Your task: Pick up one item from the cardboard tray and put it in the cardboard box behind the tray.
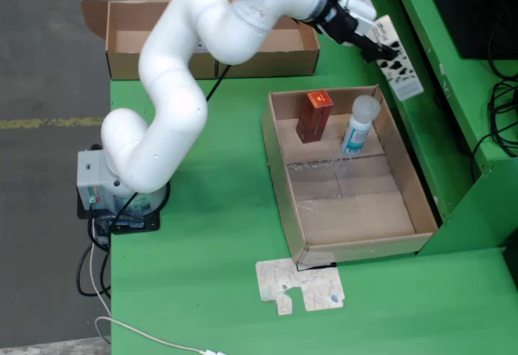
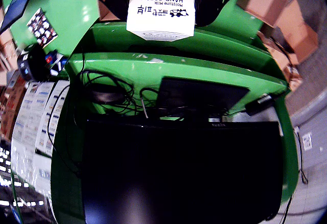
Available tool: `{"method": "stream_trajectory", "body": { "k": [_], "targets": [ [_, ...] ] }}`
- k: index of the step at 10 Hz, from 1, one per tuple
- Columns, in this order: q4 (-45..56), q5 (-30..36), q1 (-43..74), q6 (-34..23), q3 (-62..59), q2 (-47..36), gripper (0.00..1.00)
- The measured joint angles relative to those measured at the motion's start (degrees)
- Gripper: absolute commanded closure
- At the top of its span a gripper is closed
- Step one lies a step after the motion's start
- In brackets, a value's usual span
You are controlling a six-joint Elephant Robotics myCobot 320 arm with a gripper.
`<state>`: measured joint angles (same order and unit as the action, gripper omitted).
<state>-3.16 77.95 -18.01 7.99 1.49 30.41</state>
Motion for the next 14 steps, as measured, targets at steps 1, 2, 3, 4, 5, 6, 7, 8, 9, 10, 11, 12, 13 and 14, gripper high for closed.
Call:
{"method": "stream_trajectory", "body": {
  "k": [1,2,3,4,5,6,7,8,9,10,11,12,13,14],
  "targets": [
    [3.24,2.99,-0.18,2.64,-0.09,-2.55,1.0],
    [5.7,5.45,-0.71,4.92,-0.09,-4.22,1.0],
    [7.99,7.74,-0.88,5.72,-0.09,-6.25,1.0],
    [11.07,10.81,-1.94,6.77,-0.18,-7.91,1.0],
    [13.53,12.13,-3.25,7.03,-0.18,-8.35,1.0],
    [15.64,12.22,-3.61,7.12,-0.18,-8.35,1.0],
    [16.95,10.73,-5.45,7.12,-0.18,-9.06,1.0],
    [17.48,10.46,-6.95,7.12,-0.18,-9.58,1.0],
    [17.66,10.29,-7.39,7.3,-0.18,-9.58,1.0],
    [18.71,9.58,-8.7,7.74,-0.18,-10.38,1.0],
    [18.8,9.5,-9.41,7.74,-0.18,-10.46,1.0],
    [18.8,9.32,-9.58,7.83,-0.18,-10.46,1.0],
    [18.98,7.91,-11.25,7.83,-0.18,-10.73,1.0],
    [19.33,8.18,-12.75,7.91,-0.18,-11.78,1.0]
  ]
}}
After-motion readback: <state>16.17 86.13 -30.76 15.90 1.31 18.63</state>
